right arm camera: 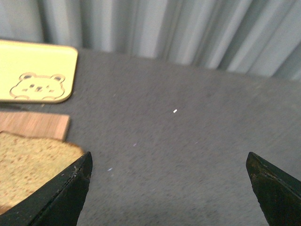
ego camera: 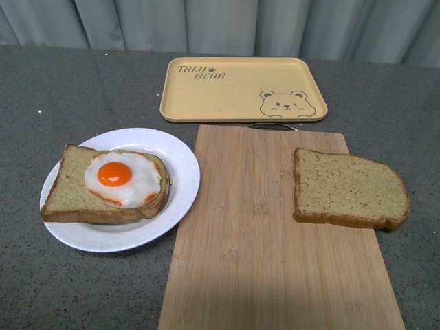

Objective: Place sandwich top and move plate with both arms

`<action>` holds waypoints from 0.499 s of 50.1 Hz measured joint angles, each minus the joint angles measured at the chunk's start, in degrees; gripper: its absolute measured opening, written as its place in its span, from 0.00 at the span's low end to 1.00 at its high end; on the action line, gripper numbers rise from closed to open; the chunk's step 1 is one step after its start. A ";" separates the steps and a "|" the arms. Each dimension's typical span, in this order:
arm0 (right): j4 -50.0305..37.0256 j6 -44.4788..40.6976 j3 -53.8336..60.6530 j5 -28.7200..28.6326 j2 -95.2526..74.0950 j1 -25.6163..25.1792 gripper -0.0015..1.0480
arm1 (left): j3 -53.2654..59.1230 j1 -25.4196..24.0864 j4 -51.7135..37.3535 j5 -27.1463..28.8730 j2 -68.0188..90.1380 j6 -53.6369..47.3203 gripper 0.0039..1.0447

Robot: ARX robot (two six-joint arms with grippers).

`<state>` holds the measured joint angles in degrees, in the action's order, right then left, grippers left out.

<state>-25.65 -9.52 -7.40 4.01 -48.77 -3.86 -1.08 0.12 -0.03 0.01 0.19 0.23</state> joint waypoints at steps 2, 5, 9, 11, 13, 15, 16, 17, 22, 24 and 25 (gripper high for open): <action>0.85 0.96 -1.51 -2.25 -3.78 -0.63 0.91 | 0.00 0.00 0.00 0.00 0.00 0.00 0.94; 1.68 2.89 -3.72 -6.01 -9.62 -1.77 0.91 | 0.00 0.00 0.00 0.00 0.00 0.00 0.94; 3.52 5.20 -6.84 -10.45 -15.85 -3.21 0.91 | 0.00 0.00 0.00 0.00 0.00 0.00 0.94; 4.04 6.73 -8.37 -12.50 -18.69 -3.98 0.91 | 0.00 0.00 0.00 -0.02 0.00 0.00 0.94; 5.35 8.31 -10.60 -15.32 -22.25 -4.92 0.91 | 0.00 0.00 0.00 -0.02 0.00 0.00 0.94; 6.34 9.73 -12.66 -18.27 -25.59 -5.73 0.91 | 0.00 0.00 0.00 -0.02 0.00 0.00 0.94; 6.73 10.29 -13.60 -19.76 -27.23 -6.10 0.91 | 0.00 0.00 0.00 0.00 0.00 0.00 0.94; 7.21 10.62 -14.56 -20.76 -28.85 -6.45 0.91 | 0.00 0.00 0.00 0.00 0.00 0.00 0.94; 9.07 12.87 -18.08 -25.35 -34.80 -7.74 0.91 | 0.00 0.00 0.00 0.00 0.00 0.00 0.94; 10.54 13.75 -20.17 -27.71 -38.18 -8.35 0.91 | 0.00 0.00 0.00 0.00 0.00 0.00 0.94; 11.45 14.27 -21.42 -28.89 -40.13 -8.59 0.91 | 0.00 0.00 0.00 0.00 0.00 0.00 0.94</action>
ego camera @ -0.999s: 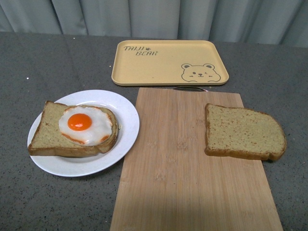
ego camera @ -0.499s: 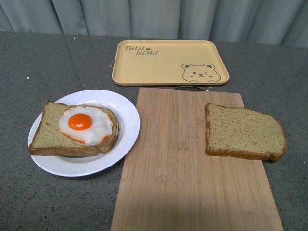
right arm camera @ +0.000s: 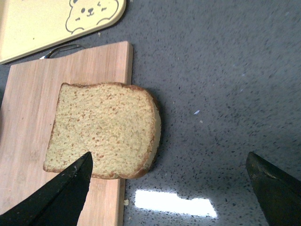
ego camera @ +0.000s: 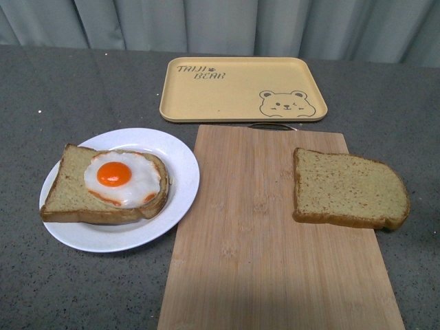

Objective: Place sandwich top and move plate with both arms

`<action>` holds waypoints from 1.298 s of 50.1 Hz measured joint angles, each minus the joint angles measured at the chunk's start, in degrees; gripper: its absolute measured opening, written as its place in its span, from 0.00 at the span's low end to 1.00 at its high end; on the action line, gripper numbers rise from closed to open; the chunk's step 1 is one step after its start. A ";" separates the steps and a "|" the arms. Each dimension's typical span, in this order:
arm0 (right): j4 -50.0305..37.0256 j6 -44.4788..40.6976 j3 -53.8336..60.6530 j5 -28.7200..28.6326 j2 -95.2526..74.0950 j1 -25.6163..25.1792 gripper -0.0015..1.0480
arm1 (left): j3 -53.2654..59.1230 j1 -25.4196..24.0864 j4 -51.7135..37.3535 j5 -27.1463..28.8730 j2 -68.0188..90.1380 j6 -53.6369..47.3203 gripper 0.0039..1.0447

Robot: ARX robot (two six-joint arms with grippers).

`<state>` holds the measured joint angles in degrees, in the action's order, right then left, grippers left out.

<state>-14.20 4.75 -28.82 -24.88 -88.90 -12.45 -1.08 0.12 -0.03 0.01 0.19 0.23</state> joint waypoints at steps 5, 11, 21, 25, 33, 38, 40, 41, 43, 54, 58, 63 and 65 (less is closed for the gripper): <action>1.57 1.95 -4.46 -2.01 -7.48 -0.28 0.91 | 0.00 0.00 0.00 -0.02 0.00 0.00 0.94; 3.80 5.11 -8.94 -5.46 -14.91 0.35 0.91 | 0.00 0.00 0.00 0.00 0.00 0.00 0.94; 5.22 8.72 -14.45 -8.76 -22.29 3.04 0.91 | 0.00 0.00 0.00 0.00 0.00 0.00 0.94; 5.53 10.14 -16.17 -9.77 -25.05 4.68 0.91 | 0.00 0.00 0.00 0.00 0.00 0.00 0.94; 7.72 11.78 -18.75 -7.87 -27.93 7.23 0.72 | -0.02 0.00 0.00 0.00 0.00 0.00 0.94; 7.76 12.70 -19.15 -6.82 -28.22 7.63 0.52 | 0.00 0.00 0.00 0.00 0.00 0.00 0.94; 7.78 13.00 -19.15 -6.64 -28.22 7.63 0.44 | 0.00 0.00 0.00 0.00 0.00 0.00 0.94; 7.96 13.05 -19.17 -6.45 -28.22 7.63 0.39 | 0.00 0.00 0.00 0.00 0.00 0.00 0.94; 8.00 13.25 -19.17 -6.47 -28.20 7.63 0.33 | 0.00 0.00 0.00 0.00 0.00 0.00 0.94; 4.94 16.87 -16.90 -7.63 -23.12 8.61 0.04 | 0.00 0.00 0.00 0.00 0.00 0.00 0.94; 0.26 21.35 -15.06 -10.64 -20.20 9.68 0.03 | 0.00 0.00 0.00 0.00 0.00 0.00 0.94; -8.48 28.39 -12.57 -13.53 -16.98 12.13 0.03 | 0.00 0.00 0.00 0.00 0.00 0.00 0.94; -13.11 32.02 -11.61 -15.19 -15.96 13.97 0.03 | 0.00 0.00 0.00 0.00 0.00 0.00 0.94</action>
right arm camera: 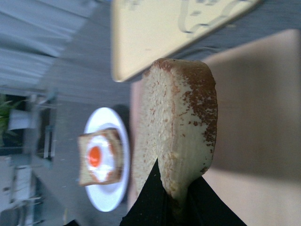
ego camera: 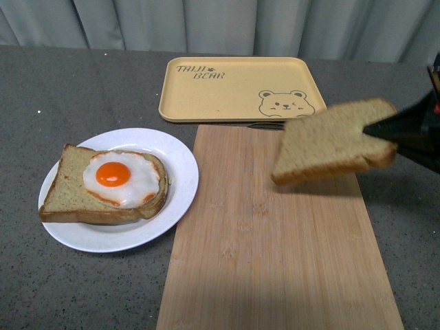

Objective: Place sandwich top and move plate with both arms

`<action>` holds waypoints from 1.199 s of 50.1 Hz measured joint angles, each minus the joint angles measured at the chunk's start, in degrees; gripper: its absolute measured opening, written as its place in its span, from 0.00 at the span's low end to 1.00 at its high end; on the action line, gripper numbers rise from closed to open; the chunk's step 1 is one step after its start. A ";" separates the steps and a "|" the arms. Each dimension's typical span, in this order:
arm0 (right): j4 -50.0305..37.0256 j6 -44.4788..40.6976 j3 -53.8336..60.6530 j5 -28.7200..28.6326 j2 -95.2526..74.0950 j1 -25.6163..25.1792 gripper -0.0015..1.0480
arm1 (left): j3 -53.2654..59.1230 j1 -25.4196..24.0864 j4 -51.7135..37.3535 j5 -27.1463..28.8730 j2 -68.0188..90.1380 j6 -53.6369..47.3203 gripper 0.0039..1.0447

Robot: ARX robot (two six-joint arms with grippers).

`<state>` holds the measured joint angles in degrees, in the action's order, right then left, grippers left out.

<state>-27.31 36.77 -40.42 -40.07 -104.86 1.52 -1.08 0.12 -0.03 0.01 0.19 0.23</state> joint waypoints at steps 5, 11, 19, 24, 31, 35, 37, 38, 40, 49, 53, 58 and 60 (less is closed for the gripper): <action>-10.60 8.24 0.42 -2.54 -0.07 6.62 0.03 | 0.00 0.00 0.00 -0.02 0.00 0.00 0.94; -19.06 15.63 -2.51 -1.97 -5.25 13.81 0.03 | 0.00 0.00 0.00 0.00 0.00 0.00 0.94; -22.03 20.70 -6.86 -0.98 -11.28 19.04 0.03 | 0.00 0.00 0.00 0.00 0.00 0.00 0.94; -21.05 23.12 -10.67 -0.74 -15.26 22.18 0.03 | 0.00 0.00 0.00 0.00 0.00 0.00 0.94; -17.75 23.74 -15.23 -0.94 -18.91 24.61 0.03 | 0.00 0.00 0.00 0.00 0.00 0.00 0.94; -15.50 23.80 -17.16 -1.49 -20.28 25.20 0.03 | 0.00 0.00 0.00 0.00 0.00 0.00 0.94; -13.77 23.78 -18.64 -1.60 -21.22 25.59 0.03 | 0.00 0.00 0.00 0.00 0.00 0.00 0.94; -12.98 23.69 -19.45 -1.57 -21.77 25.81 0.03 | 0.00 0.00 0.00 0.00 0.00 0.00 0.94; -11.67 23.43 -20.72 -1.49 -22.62 26.16 0.03 | 0.00 0.00 0.00 -0.02 0.00 0.00 0.94; -9.53 22.86 -23.30 -1.40 -24.74 27.47 0.03 | 0.00 0.00 0.00 0.00 0.00 0.00 0.94; -8.37 22.53 -23.96 -1.42 -25.44 28.17 0.03 | 0.00 0.00 0.00 0.00 0.00 0.00 0.94; -8.55 22.43 -24.35 -0.46 -26.21 28.81 0.03 | 0.00 0.00 0.00 0.00 0.00 0.00 0.94; -8.96 22.47 -24.35 -0.46 -26.32 28.85 0.03 | -0.02 0.00 0.00 0.00 0.00 0.00 0.94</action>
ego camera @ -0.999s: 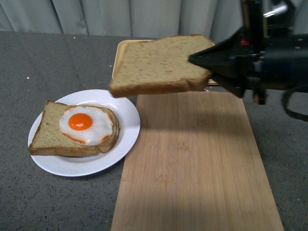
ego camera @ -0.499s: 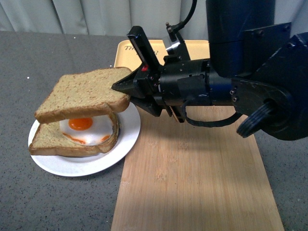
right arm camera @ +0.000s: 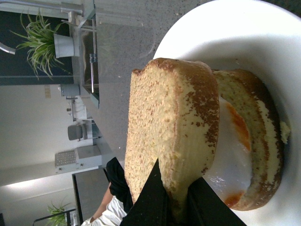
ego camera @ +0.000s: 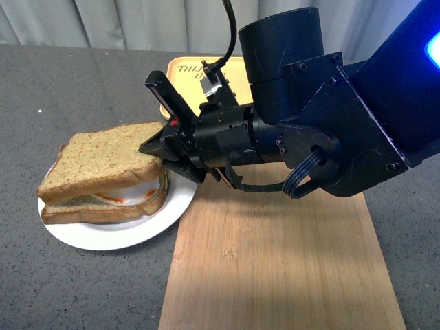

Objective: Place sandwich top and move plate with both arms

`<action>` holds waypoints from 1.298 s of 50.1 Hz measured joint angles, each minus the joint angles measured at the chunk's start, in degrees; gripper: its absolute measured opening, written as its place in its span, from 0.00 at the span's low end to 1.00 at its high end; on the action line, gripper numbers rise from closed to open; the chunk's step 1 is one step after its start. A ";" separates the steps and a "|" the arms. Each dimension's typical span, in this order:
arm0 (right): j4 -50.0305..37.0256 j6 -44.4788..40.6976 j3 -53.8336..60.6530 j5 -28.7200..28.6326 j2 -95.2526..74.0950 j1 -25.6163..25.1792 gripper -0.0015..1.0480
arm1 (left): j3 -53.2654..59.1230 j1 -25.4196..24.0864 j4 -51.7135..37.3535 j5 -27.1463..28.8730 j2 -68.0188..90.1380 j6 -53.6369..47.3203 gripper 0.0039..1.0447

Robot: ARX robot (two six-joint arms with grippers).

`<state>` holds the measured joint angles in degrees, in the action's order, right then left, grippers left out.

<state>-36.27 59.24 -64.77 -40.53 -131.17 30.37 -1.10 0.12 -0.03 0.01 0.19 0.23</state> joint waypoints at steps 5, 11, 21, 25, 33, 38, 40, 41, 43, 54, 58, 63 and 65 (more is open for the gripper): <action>0.46 -0.50 0.13 -0.02 0.00 0.00 0.07 | 0.02 0.00 0.00 0.00 0.00 0.00 0.94; 1.14 -1.73 1.44 0.81 0.24 -0.22 0.25 | 0.02 0.00 0.00 0.00 0.00 0.00 0.94; 2.32 -7.50 7.74 6.95 5.60 -2.05 0.59 | 0.02 0.00 0.00 0.00 0.00 0.00 0.94; 0.87 -10.75 10.40 11.04 9.11 -3.21 0.71 | 0.02 0.00 0.00 0.00 0.00 0.00 0.94; -4.68 -11.72 15.50 17.07 16.61 -6.58 0.91 | 0.02 0.00 0.00 0.00 0.00 0.00 0.94; -23.21 -25.44 20.96 40.94 14.84 -5.40 0.78 | 0.00 0.00 0.00 -0.13 0.00 0.00 0.94; -31.26 -33.27 25.09 49.77 14.91 -5.55 0.71 | 0.02 0.00 0.00 -0.11 0.00 -0.02 0.94; -33.00 -35.19 26.14 51.74 15.13 -5.68 0.70 | 0.02 0.00 0.00 -0.07 0.00 -0.02 0.94; -38.49 -41.38 30.01 57.53 16.57 -6.47 0.63 | 0.02 0.00 0.00 0.02 0.07 0.00 0.94; -43.71 -56.08 42.21 58.36 28.94 -12.17 0.32 | 0.02 0.00 0.00 0.00 -0.02 0.00 0.94; -43.15 -57.48 46.21 56.74 32.39 -14.08 0.20 | 0.02 0.00 0.00 -0.04 -0.02 0.00 0.94; -41.97 -58.23 49.90 54.93 36.65 -16.02 0.07 | 0.02 0.00 0.00 -0.02 -0.02 0.00 0.94; -41.44 -58.47 51.08 54.25 38.40 -16.63 0.02 | 0.02 0.00 0.00 -0.02 -0.02 0.00 0.94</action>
<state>-77.71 0.78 -13.69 13.72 -92.77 13.74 -1.08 0.12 -0.03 -0.01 0.16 0.23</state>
